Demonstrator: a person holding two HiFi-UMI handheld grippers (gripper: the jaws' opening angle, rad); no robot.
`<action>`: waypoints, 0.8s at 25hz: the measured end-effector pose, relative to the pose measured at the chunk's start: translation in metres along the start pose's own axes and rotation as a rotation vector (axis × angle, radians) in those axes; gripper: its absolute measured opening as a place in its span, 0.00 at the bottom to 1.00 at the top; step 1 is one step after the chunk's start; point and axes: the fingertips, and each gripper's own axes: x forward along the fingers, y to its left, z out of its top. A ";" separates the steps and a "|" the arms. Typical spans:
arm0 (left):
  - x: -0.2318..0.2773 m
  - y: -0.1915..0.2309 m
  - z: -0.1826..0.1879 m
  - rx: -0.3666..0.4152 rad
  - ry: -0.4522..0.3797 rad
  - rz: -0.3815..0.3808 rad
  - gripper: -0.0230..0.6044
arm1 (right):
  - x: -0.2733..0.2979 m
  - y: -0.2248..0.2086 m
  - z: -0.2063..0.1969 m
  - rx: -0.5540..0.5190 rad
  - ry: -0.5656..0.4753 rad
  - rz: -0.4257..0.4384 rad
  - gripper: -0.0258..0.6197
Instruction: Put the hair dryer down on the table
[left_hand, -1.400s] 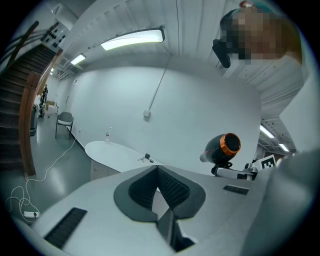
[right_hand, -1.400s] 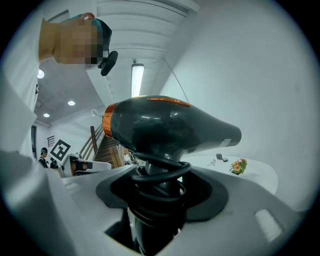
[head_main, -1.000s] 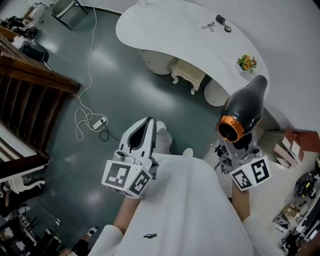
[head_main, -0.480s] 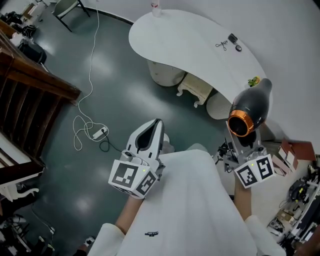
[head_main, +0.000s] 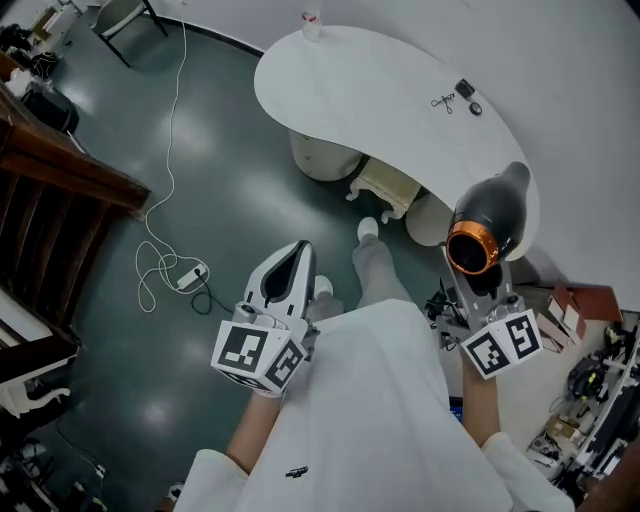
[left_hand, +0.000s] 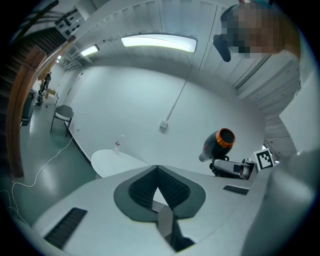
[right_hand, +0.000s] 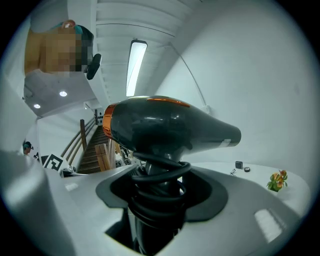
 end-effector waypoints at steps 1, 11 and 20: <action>0.002 0.001 0.000 0.001 0.005 0.001 0.05 | 0.003 -0.001 0.001 -0.001 0.000 0.002 0.48; 0.047 0.015 0.009 0.001 0.029 0.020 0.05 | 0.058 -0.033 -0.006 0.012 0.017 0.026 0.48; 0.122 0.030 0.043 0.064 0.060 -0.022 0.05 | 0.124 -0.066 0.000 0.008 0.005 0.043 0.48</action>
